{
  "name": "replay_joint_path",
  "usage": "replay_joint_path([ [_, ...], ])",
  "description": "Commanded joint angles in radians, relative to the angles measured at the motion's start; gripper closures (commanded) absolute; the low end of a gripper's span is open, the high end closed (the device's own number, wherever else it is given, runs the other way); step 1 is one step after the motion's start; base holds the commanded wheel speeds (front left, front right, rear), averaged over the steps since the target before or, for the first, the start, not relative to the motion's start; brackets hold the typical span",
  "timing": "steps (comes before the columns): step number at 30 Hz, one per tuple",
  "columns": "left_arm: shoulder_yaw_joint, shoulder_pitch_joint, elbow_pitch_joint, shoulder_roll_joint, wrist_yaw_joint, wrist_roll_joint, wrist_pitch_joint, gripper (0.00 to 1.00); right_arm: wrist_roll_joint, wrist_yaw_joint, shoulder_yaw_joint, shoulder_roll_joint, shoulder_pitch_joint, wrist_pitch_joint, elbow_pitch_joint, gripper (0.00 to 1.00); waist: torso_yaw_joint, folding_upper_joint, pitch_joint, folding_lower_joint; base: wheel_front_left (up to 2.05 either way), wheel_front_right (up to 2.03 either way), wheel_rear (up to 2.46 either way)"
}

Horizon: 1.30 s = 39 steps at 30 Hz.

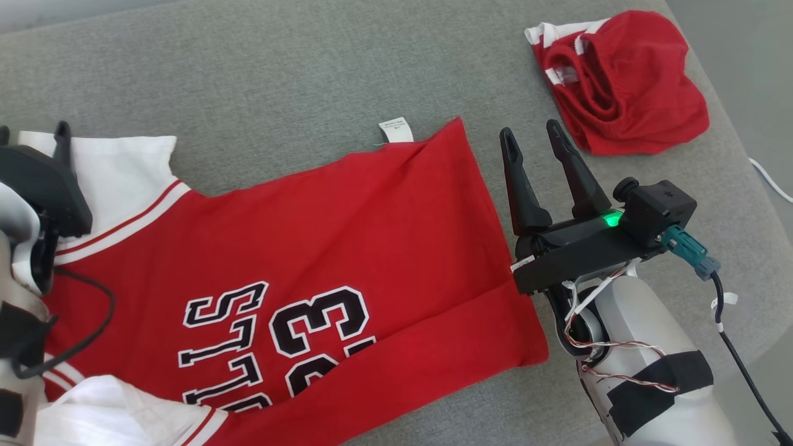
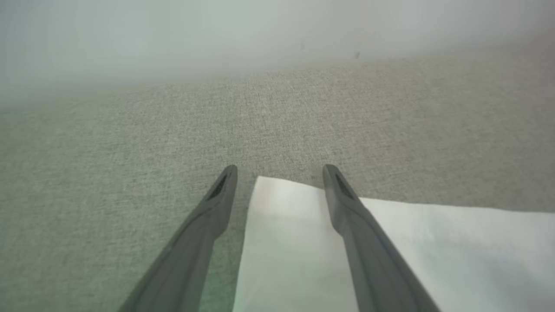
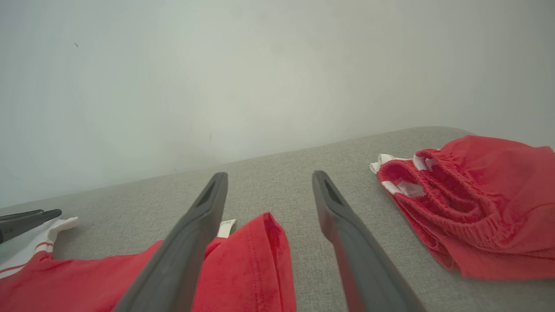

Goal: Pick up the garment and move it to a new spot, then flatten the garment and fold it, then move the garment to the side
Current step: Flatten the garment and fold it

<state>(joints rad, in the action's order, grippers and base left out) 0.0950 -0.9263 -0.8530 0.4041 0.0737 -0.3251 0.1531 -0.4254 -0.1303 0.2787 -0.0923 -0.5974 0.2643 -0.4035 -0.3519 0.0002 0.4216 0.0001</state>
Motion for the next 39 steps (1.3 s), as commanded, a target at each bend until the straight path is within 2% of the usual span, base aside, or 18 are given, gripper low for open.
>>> replay_joint_path([
  [1, -0.01, -0.008, -0.008, -0.007, -0.001, -0.022, 0.0, 0.0, 0.0, -0.001, 0.0, -0.001, 0.0, 0.002, 0.001, 0.0, 0.006, -0.0002, -0.004, -0.0001, 0.0, 0.0, 0.0],
  [10, -0.02, -0.019, -0.072, -0.038, 0.01, -0.075, 0.058, 0.0, -0.005, -0.001, 0.01, -0.001, 0.0, 0.002, -0.011, 0.0, 0.022, -0.0002, -0.009, -0.0001, 0.0, 0.0, 0.0],
  [12, -0.025, -0.026, -0.082, -0.04, 0.013, -0.085, 0.063, 0.6, -0.006, -0.001, 0.014, 0.0, -0.006, 0.002, -0.016, 0.0, 0.019, -0.0002, -0.008, -0.0001, 0.0, 0.0, 0.0],
  [13, -0.03, -0.029, -0.086, -0.041, 0.014, -0.093, 0.06, 1.0, -0.007, -0.001, 0.018, 0.0, -0.009, 0.002, -0.023, 0.0, 0.018, -0.0002, -0.008, -0.0001, 0.0, 0.0, 0.0],
  [18, -0.022, -0.036, -0.089, -0.045, 0.023, -0.1, 0.02, 1.0, -0.046, -0.001, 0.086, -0.011, -0.052, 0.002, -0.152, 0.0, 0.027, -0.0002, -0.026, -0.0001, 0.0, 0.0, 0.0],
  [25, -0.005, -0.032, -0.055, -0.089, 0.041, -0.122, -0.077, 1.0, -0.138, -0.001, 0.126, -0.04, -0.18, -0.057, -0.379, 0.0, 0.095, -0.0002, -0.061, -0.0001, 0.0, 0.0, 0.0],
  [32, 0.031, -0.007, 0.012, -0.13, 0.053, -0.146, -0.123, 1.0, -0.239, -0.001, 0.137, -0.051, -0.282, -0.124, -0.532, 0.0, 0.165, -0.0002, -0.07, -0.0001, 0.0, 0.0, 0.0],
  [36, 0.051, 0.006, 0.04, -0.142, 0.056, -0.156, -0.125, 1.0, -0.256, -0.001, 0.148, -0.056, -0.321, -0.141, -0.582, 0.0, 0.186, -0.0002, -0.07, -0.0001, 0.0, 0.0, 0.0],
  [37, 0.055, 0.009, 0.05, -0.145, 0.057, -0.161, -0.126, 1.0, -0.26, -0.001, 0.153, -0.059, -0.327, -0.15, -0.604, 0.56, 0.192, -0.0002, -0.07, -0.0001, 0.0, 0.0, 0.0],
  [38, 0.06, 0.01, 0.057, -0.148, 0.057, -0.164, -0.127, 1.0, -0.262, -0.001, 0.154, -0.062, -0.331, -0.157, -0.629, 0.66, 0.197, -0.0002, -0.07, -0.0001, 0.0, 0.0, 0.0],
  [39, 0.064, 0.01, 0.064, -0.15, 0.057, -0.167, -0.126, 1.0, -0.261, -0.001, 0.155, -0.067, -0.341, -0.155, -0.649, 1.0, 0.202, -0.0002, -0.069, -0.0001, 0.0, 0.0, 0.0],
])
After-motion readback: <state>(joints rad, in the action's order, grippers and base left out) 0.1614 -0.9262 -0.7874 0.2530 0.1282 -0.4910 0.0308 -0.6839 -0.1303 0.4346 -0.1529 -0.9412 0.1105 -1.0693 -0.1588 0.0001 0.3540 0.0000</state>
